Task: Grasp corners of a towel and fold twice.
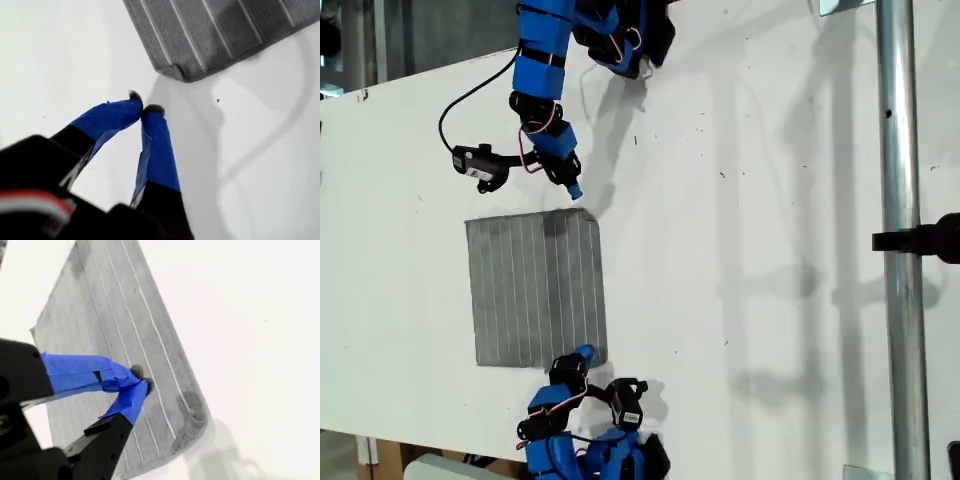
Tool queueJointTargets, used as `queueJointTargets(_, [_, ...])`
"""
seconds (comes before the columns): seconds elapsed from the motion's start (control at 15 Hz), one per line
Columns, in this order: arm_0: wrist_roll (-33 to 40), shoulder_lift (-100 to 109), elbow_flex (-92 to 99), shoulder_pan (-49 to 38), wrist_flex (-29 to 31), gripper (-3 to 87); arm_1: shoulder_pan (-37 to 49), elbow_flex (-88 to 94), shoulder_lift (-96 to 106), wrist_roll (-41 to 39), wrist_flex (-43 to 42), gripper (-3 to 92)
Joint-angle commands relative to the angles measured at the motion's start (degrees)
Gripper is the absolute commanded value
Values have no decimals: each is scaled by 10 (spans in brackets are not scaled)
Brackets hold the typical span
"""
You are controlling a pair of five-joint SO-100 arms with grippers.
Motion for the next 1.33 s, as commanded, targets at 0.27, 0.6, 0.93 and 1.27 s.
queueJointTargets(0.27, [-62,207,-191,73,265,-28,-32,-159,140,11,170,25])
queueJointTargets(0.6, [-62,491,-159,68,285,-29,4,-66,513,62,249,-3])
queueJointTargets(0.93, [-36,686,-69,19,284,-29,18,60,722,124,335,21])
queueJointTargets(1.27, [-18,695,-54,11,283,-28,28,70,722,127,330,66])
